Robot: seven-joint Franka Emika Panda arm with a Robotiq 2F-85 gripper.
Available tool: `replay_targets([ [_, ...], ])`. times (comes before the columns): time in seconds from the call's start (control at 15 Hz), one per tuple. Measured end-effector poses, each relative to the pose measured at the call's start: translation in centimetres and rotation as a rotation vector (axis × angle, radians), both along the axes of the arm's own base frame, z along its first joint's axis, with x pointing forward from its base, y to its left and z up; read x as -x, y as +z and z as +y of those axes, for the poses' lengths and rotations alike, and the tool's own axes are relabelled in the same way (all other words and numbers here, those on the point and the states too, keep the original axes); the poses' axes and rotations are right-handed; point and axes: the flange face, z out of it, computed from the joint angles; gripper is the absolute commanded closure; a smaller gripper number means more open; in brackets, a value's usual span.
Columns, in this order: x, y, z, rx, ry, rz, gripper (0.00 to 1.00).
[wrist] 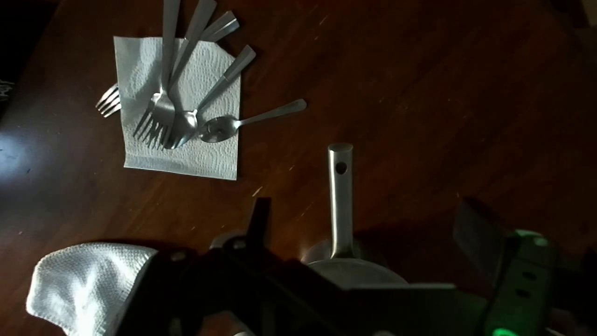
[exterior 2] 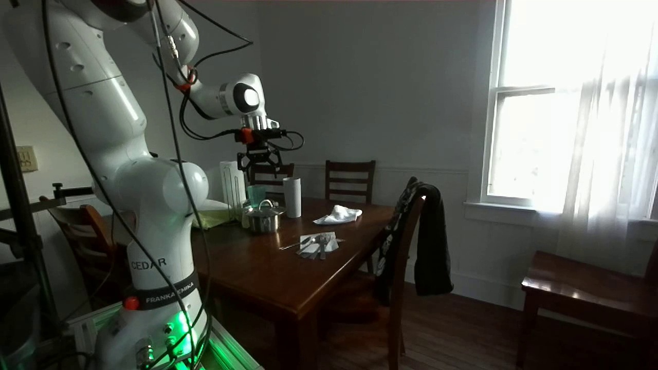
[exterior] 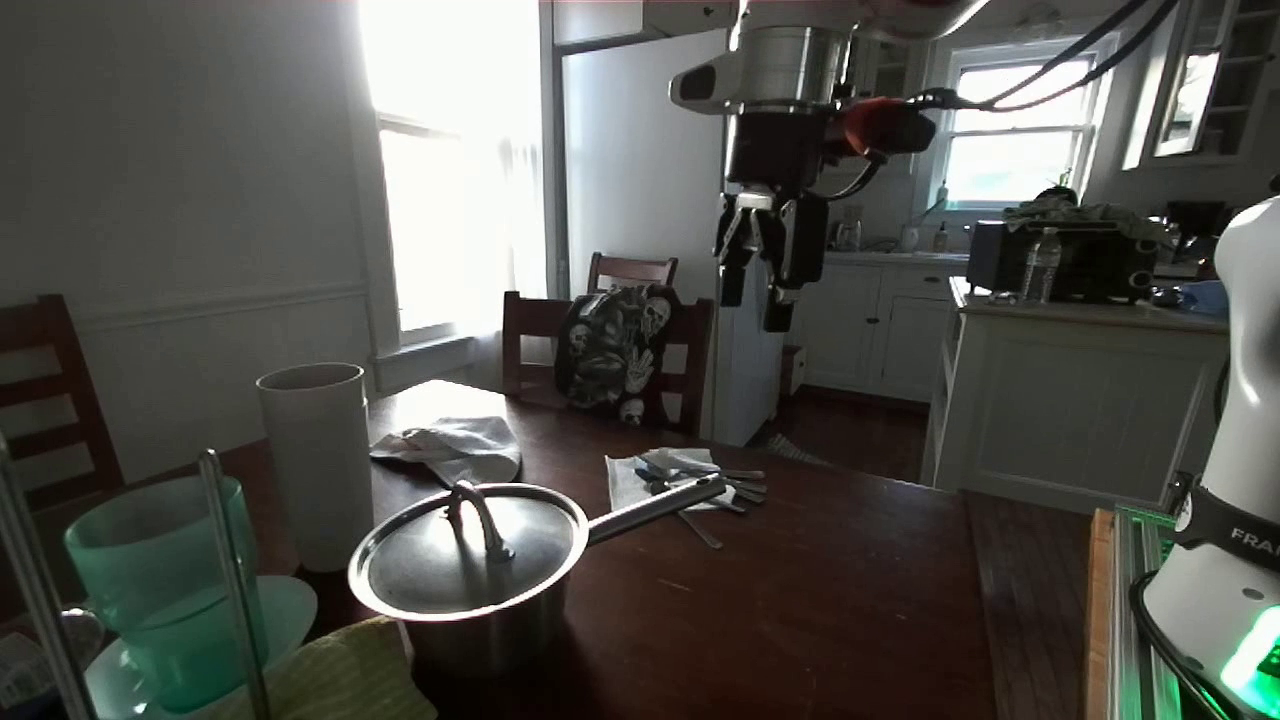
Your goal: Move the silver pot to the right
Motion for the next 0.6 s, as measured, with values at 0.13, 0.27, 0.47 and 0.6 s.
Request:
replay_targets([
  [0.13, -0.6, -1.4, 0.8, -0.011, 0.005, -0.002, 0.0],
  [0.27, -1.1, -3.1, 1.7, -0.026, 0.008, 0.009, 0.0],
  [0.47, -1.4, -5.6, 3.2, -0.039, 0.009, 0.016, 0.0],
  [0.6, -1.5, -7.2, 4.3, -0.057, 0.008, 0.026, 0.0],
])
